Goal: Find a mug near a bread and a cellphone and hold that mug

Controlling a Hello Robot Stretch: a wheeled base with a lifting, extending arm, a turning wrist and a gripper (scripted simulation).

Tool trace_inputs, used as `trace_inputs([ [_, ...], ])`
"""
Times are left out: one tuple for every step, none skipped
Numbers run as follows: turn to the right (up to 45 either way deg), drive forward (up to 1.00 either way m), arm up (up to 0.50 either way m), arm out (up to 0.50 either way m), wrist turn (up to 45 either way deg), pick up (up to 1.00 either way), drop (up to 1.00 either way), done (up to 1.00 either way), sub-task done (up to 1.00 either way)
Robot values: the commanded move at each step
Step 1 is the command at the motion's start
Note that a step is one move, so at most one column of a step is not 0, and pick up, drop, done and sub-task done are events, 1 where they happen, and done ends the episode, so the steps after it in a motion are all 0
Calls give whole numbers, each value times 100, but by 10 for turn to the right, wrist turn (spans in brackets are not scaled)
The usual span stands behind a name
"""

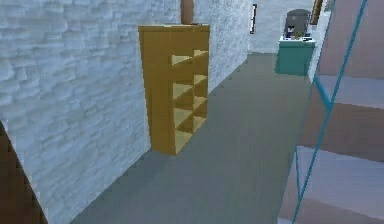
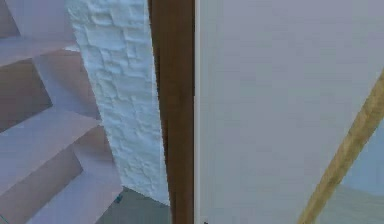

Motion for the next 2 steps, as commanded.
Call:
trace_inputs([
  [0,45,0,0,0,0,0,0,0],
  [180,0,0,0,0,0,0,0,0],
])
